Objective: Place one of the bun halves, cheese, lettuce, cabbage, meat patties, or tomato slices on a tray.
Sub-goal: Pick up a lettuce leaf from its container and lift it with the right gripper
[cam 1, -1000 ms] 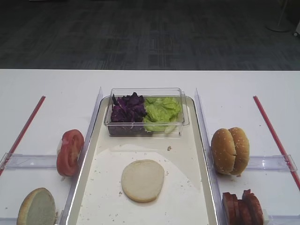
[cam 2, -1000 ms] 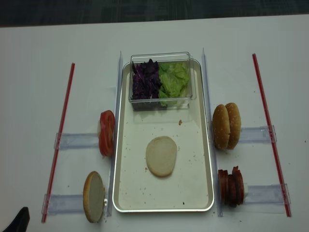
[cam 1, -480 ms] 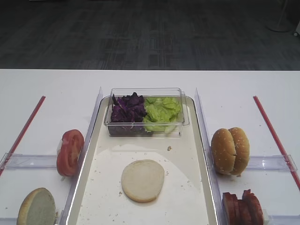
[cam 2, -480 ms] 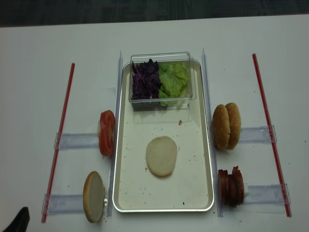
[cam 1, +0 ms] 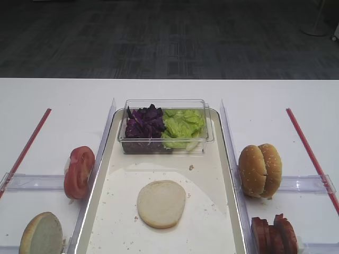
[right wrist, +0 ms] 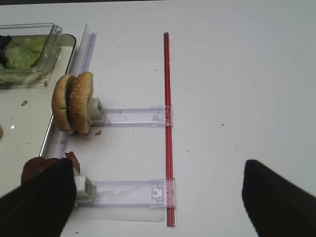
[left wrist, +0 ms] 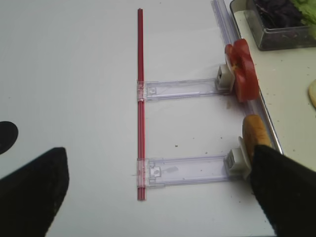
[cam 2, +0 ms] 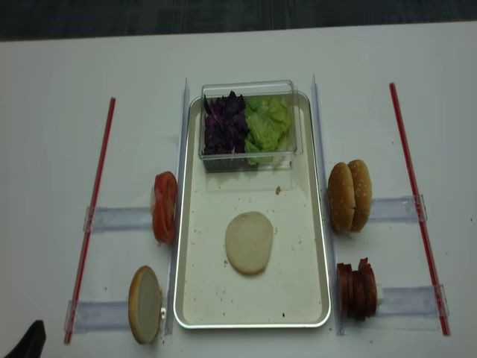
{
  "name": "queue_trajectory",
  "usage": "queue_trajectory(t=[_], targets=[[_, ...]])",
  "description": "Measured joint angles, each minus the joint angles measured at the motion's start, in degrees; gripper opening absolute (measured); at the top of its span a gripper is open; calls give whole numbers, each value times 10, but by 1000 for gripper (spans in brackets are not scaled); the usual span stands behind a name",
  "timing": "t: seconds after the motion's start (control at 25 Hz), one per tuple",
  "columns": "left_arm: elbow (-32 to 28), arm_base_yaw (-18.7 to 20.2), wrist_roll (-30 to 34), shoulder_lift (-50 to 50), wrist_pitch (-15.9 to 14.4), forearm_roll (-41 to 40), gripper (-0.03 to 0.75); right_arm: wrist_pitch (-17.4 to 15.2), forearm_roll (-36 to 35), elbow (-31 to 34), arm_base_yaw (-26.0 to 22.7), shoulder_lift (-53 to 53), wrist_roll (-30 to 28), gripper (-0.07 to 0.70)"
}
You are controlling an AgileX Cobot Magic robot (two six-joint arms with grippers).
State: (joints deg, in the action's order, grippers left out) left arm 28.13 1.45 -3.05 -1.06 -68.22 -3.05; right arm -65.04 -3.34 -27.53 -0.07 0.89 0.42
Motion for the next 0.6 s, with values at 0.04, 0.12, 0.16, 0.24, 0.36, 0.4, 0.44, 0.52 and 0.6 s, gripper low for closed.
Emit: queue_trajectory(t=[0.04, 0.12, 0.16, 0.24, 0.36, 0.4, 0.44, 0.52, 0.6], targets=[[0, 0, 0, 0, 0, 0, 690, 0, 0, 0, 0, -5, 0, 692], [0, 0, 0, 0, 0, 0, 690, 0, -4, 0, 0, -24, 0, 692], [0, 0, 0, 0, 0, 0, 690, -1, -6, 0, 0, -34, 0, 692], [0, 0, 0, 0, 0, 0, 690, -7, -7, -1, 0, -60, 0, 692], [0, 0, 0, 0, 0, 0, 690, -24, -10, -12, 0, -107, 0, 692], [0, 0, 0, 0, 0, 0, 690, -31, -10, -15, 0, -124, 0, 692], [0, 0, 0, 0, 0, 0, 690, -38, -10, -16, 0, -138, 0, 692], [0, 0, 0, 0, 0, 0, 690, -47, -11, -16, 0, -162, 0, 692], [0, 0, 0, 0, 0, 0, 690, -55, -11, -17, 0, -187, 0, 692]])
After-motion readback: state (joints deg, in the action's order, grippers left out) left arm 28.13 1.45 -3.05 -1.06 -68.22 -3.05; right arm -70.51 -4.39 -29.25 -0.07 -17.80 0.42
